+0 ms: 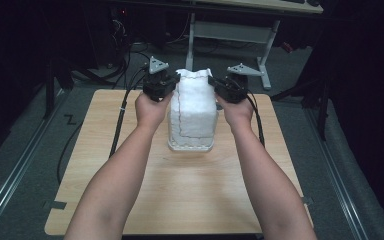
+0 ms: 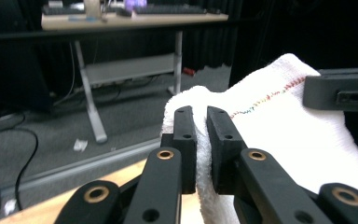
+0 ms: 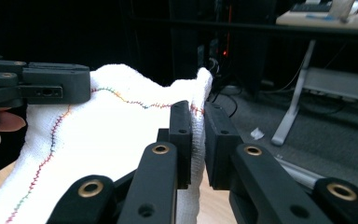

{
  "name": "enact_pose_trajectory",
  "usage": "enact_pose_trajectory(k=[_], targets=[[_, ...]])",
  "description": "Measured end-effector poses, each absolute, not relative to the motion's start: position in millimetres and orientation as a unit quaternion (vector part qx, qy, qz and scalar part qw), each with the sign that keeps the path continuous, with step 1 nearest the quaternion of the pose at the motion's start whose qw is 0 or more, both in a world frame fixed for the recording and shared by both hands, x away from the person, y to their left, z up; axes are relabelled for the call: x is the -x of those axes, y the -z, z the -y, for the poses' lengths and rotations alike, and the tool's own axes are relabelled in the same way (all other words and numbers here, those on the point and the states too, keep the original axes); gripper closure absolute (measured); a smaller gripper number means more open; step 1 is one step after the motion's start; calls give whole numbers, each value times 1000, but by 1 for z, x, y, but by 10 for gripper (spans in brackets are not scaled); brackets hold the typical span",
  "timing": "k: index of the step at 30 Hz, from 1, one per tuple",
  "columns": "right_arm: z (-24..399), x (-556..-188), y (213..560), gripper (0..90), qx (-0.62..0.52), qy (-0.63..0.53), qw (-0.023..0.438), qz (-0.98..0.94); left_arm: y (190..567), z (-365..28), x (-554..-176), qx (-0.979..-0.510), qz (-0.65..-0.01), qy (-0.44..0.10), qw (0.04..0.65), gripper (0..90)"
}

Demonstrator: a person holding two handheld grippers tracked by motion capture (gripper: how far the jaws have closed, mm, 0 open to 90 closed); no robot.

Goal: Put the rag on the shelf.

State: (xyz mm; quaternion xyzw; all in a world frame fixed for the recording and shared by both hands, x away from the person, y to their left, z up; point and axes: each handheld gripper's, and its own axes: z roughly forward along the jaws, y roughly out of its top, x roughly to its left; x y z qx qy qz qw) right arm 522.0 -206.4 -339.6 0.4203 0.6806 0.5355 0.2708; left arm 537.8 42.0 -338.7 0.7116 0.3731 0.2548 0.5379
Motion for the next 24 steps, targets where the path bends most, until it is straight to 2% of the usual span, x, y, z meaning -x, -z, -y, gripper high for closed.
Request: enact_pose_trajectory(k=[7,9,11,15,21,24], targets=[[210,-534,353,809,-447,-513,261,-685,355,-44,-548,-726,-392,-229,518,818],[211,-536,356,795,-449,-507,254,-690,358,-44,-551,-727,-393,-201,525,753],[212,-535,357,787,-446,-508,250,-693,359,-44,-552,-727,-392,-196,529,676],[208,-530,357,771,-435,-501,254,-704,358,-42,-550,-728,-385,-192,533,613],[202,-520,354,661,-419,-489,262,-719,357,-45,-542,-723,-382,-196,541,591],[201,-516,354,635,-418,-485,264,-722,357,-46,-537,-726,-379,-205,537,568]])
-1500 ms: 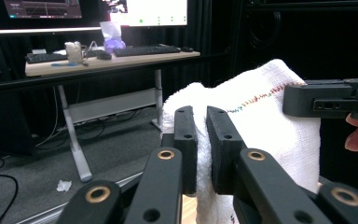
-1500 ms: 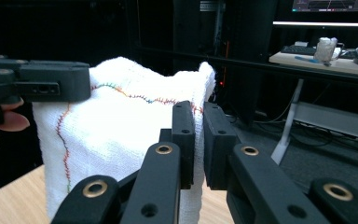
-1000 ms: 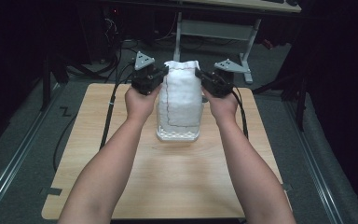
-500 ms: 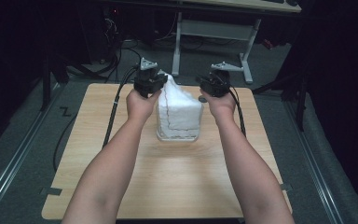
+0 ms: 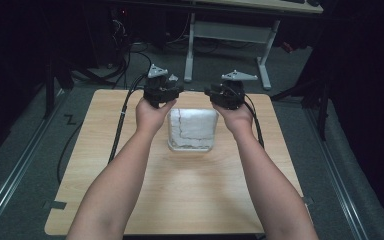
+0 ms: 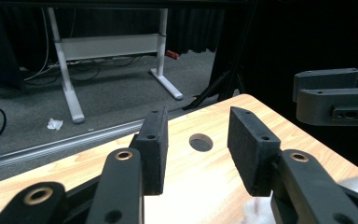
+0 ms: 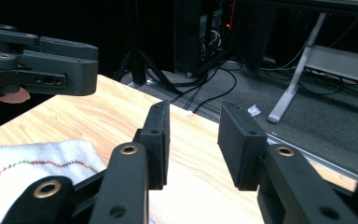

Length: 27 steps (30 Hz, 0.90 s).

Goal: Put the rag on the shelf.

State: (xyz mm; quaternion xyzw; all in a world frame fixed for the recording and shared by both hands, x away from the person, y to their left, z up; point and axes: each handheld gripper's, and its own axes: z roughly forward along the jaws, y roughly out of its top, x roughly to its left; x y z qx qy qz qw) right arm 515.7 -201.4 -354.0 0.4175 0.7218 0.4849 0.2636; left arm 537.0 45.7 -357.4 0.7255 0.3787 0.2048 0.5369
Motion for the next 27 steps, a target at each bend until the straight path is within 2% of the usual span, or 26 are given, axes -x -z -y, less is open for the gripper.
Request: enact_pose_trajectory(k=[15,22,27], targets=[[211,-485,357,570,-418,-484,290,-713,354,-59,-511,-721,-355,-219,554,489],[216,-462,359,560,-408,-489,296,-712,355,-78,-484,-723,-348,-237,547,446],[222,-442,363,537,-404,-489,298,-713,363,-92,-463,-730,-333,-231,551,440]])
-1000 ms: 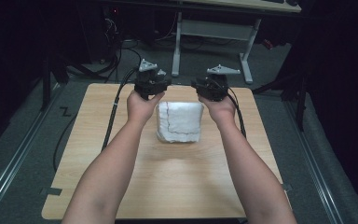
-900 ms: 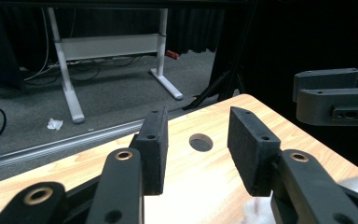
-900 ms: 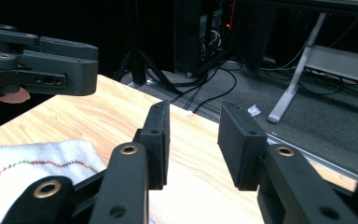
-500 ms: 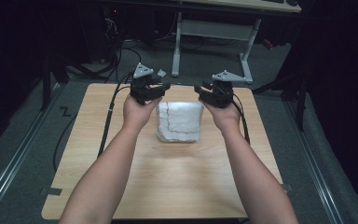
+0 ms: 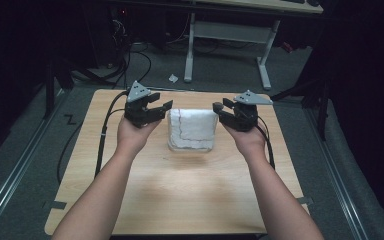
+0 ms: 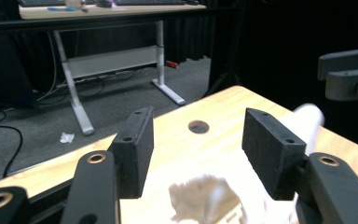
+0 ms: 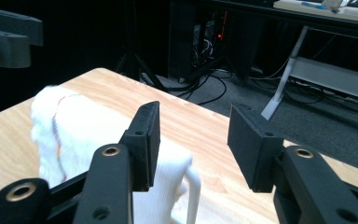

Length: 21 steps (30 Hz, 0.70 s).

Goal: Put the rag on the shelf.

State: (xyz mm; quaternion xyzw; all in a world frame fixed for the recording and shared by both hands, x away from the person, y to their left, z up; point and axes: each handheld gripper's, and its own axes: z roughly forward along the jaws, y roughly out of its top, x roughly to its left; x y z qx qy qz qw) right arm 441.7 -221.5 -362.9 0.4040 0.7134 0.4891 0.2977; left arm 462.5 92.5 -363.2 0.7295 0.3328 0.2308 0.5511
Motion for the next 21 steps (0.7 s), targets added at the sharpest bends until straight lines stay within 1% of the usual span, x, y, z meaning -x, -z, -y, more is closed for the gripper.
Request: enact_pose_trajectory(k=[5,11,15,19,21], targets=[[230,-419,374,529,-400,-489,293,-717,384,-108,-436,-736,-328,-222,549,440],[240,-391,406,504,-401,-474,283,-731,431,-123,-401,-752,-336,-192,534,434],[243,-370,438,451,-412,-459,271,-739,465,-133,-378,-763,-359,-167,512,431],[247,-343,482,441,-426,-436,250,-752,503,-143,-351,-762,-379,-139,507,432],[248,-330,504,436,-431,-419,240,-763,522,-148,-342,-773,-376,-149,488,448]])
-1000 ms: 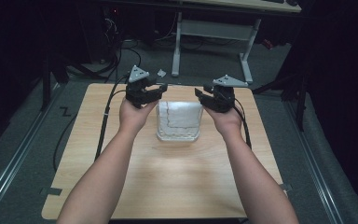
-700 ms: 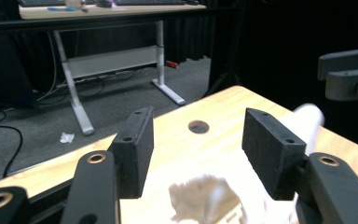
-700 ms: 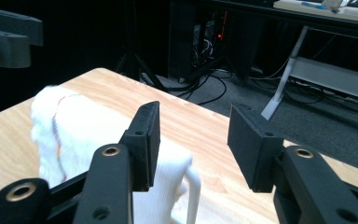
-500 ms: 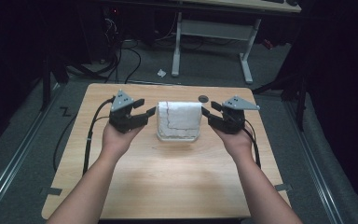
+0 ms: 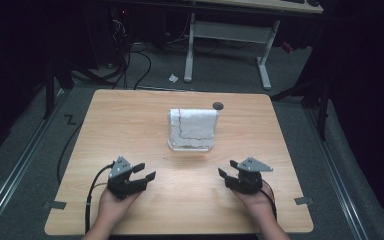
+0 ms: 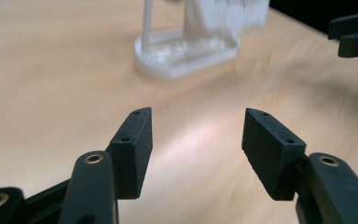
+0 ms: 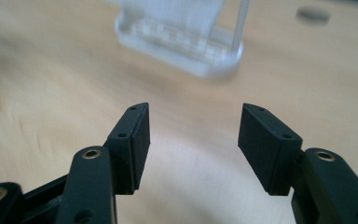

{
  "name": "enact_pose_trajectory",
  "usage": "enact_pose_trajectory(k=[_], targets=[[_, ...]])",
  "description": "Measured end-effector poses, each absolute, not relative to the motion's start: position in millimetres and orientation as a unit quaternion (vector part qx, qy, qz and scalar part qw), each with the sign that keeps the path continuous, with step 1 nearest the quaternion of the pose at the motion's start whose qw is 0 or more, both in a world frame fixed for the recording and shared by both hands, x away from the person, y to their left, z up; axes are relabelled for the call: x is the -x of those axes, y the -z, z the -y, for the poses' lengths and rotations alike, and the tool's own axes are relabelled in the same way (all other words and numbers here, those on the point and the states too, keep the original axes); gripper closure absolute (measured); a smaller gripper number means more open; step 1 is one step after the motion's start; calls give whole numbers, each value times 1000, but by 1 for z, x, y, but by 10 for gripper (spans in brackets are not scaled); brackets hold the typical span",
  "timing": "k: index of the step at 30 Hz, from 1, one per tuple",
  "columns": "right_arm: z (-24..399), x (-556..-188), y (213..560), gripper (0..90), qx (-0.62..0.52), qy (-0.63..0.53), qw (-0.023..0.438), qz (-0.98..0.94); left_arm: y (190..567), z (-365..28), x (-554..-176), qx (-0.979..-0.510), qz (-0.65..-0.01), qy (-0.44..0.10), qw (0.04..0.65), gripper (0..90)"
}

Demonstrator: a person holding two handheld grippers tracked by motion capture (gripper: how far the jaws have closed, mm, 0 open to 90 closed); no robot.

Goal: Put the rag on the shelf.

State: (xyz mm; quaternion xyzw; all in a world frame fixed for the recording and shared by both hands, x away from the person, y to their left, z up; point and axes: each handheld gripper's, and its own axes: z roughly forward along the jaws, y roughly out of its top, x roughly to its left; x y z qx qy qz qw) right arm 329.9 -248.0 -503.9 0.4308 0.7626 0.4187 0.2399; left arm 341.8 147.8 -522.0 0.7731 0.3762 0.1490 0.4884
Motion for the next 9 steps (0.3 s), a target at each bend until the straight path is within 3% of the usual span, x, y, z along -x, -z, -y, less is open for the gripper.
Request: enact_pose_trajectory(k=[2,9], targets=[[249,-321,520,437,-431,-401,236,-774,526,-150,-345,-785,-389,-144,461,469],[248,-323,525,428,-437,-406,219,-772,531,-148,-352,-778,-395,-122,474,426]])
